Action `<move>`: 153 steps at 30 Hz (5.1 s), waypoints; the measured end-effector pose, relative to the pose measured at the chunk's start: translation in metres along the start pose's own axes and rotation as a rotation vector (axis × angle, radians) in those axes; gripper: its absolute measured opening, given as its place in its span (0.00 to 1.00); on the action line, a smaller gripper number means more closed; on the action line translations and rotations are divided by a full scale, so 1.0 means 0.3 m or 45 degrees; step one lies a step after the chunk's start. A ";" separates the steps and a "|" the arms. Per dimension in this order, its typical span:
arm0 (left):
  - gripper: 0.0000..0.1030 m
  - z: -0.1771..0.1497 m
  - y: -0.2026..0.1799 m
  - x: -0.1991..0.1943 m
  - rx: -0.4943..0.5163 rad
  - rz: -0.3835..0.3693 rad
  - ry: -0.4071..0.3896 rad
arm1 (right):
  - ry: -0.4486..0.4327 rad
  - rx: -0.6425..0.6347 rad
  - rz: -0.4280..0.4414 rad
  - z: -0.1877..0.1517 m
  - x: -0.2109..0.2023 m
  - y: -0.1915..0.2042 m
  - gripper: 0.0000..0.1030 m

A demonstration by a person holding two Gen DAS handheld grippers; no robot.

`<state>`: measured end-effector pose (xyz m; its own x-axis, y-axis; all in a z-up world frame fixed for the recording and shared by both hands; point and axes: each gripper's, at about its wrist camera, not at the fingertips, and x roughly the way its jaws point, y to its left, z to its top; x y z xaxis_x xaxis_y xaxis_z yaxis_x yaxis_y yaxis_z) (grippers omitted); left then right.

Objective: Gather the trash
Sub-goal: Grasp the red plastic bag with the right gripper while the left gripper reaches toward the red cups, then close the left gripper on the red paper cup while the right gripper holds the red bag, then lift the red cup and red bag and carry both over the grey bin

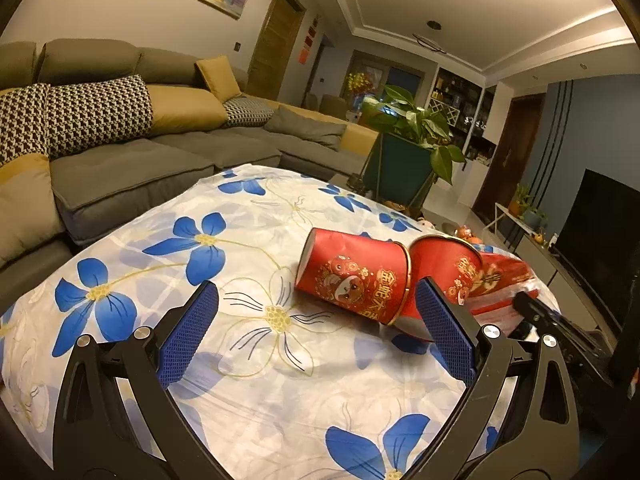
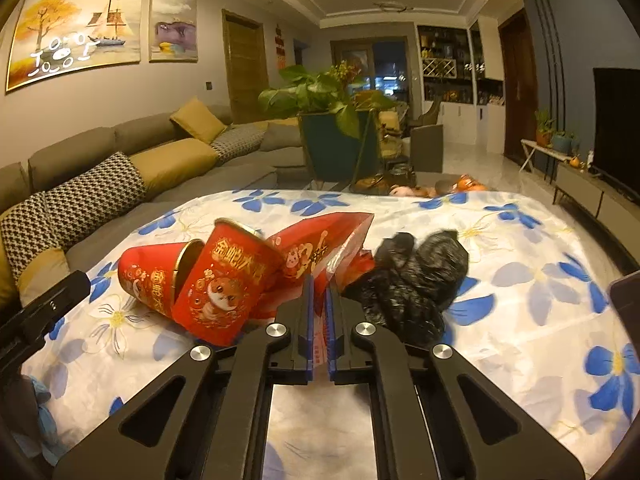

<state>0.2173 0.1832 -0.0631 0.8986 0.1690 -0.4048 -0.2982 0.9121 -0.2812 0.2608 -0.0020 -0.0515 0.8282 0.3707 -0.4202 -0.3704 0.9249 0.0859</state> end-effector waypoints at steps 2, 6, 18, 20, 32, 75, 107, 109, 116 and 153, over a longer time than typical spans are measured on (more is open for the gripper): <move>0.94 -0.002 -0.010 0.000 0.004 -0.008 0.000 | -0.024 0.001 -0.039 -0.004 -0.032 -0.023 0.05; 0.94 -0.010 -0.049 0.004 0.026 -0.045 0.010 | -0.072 0.008 -0.103 -0.015 -0.101 -0.073 0.04; 0.94 -0.084 -0.241 0.029 0.139 -0.249 0.119 | -0.217 0.070 -0.179 -0.035 -0.299 -0.189 0.04; 0.94 -0.097 -0.273 0.034 0.169 -0.264 0.126 | -0.234 0.086 -0.179 -0.042 -0.328 -0.204 0.04; 0.94 -0.130 -0.382 0.147 0.219 -0.276 0.270 | -0.268 0.122 -0.178 -0.057 -0.383 -0.246 0.04; 0.80 -0.102 -0.260 -0.073 0.081 -0.383 0.177 | -0.346 0.039 -0.107 0.003 -0.506 -0.162 0.03; 0.80 -0.113 -0.680 -0.247 0.215 -0.656 0.105 | -0.507 0.101 -0.347 -0.028 -0.756 -0.389 0.03; 0.80 -0.124 -0.729 -0.243 0.225 -0.682 0.111 | -0.513 0.107 -0.381 -0.033 -0.770 -0.422 0.03; 0.80 -0.174 -0.912 -0.223 0.262 -0.772 0.132 | -0.526 0.136 -0.514 -0.049 -0.801 -0.540 0.03; 0.81 -0.375 -1.456 -0.034 0.462 -0.938 0.226 | -0.403 0.214 -0.790 -0.150 -0.675 -0.924 0.03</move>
<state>0.3022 -0.2589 -0.0339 0.7500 -0.5505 -0.3667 0.4943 0.8348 -0.2423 0.1769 -0.3371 -0.0309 0.9568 -0.2450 -0.1565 0.2575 0.9641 0.0648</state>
